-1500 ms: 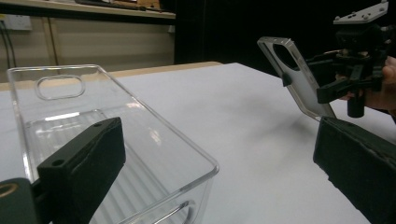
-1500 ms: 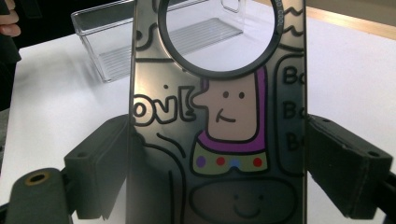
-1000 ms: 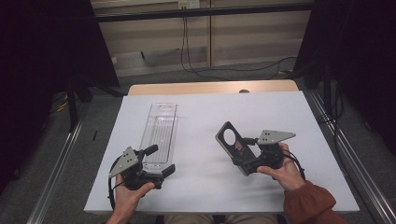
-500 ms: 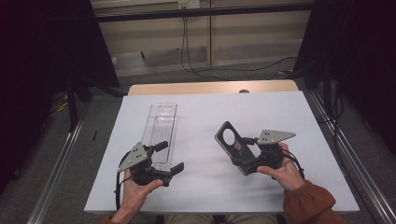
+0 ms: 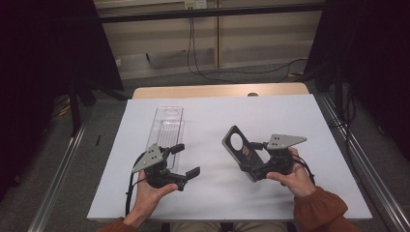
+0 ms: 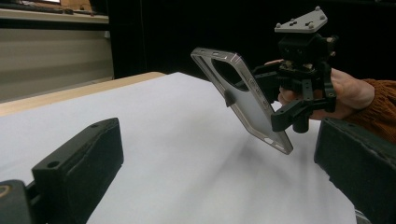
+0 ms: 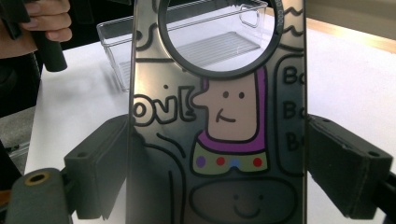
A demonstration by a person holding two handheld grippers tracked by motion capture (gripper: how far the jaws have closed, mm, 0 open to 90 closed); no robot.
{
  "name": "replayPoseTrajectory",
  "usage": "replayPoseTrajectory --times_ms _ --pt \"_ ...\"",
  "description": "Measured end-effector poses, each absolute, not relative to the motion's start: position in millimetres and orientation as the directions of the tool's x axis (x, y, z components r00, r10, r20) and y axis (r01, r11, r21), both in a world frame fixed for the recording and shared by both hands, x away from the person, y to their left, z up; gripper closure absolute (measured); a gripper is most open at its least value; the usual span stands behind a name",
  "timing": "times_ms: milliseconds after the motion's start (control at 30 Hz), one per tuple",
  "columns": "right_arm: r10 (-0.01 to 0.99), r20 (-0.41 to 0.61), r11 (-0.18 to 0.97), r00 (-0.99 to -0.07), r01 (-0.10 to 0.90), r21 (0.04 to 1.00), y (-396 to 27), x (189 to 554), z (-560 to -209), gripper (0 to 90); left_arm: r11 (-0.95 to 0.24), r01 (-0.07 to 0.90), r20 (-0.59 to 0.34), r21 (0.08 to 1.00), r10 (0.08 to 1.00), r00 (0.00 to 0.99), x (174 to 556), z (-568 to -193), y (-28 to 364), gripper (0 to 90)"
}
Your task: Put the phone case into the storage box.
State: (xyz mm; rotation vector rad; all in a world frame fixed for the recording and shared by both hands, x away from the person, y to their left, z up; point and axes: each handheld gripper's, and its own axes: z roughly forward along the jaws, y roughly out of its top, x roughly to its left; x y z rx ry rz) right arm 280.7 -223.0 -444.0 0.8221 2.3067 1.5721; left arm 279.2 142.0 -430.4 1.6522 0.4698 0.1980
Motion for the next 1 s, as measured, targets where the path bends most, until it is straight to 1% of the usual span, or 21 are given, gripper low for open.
replayPoseTrajectory --times_ms 233,667,833,1000 --pt "0.56 0.122 0.262 -0.819 0.315 0.912 -223.2 281.3 -443.8 12.2 -0.067 0.185 -0.144 0.981 0.398 0.906 283.1 -427.8 133.5 1.6" --pt "0.559 0.121 0.253 -0.82 0.309 0.917 -225.3 281.6 -441.7 12.2 -0.074 0.153 -0.117 0.986 0.354 0.928 297.3 -417.3 113.6 1.3" --pt "0.563 0.123 0.247 -0.817 0.309 0.918 -226.9 282.3 -441.1 12.2 -0.052 0.143 -0.118 0.988 0.334 0.935 303.4 -412.2 104.5 1.3" --pt "0.565 0.121 0.247 -0.816 0.308 0.919 -228.4 282.5 -440.7 12.2 -0.066 0.119 -0.092 0.991 0.317 0.944 310.8 -403.7 93.2 1.3"
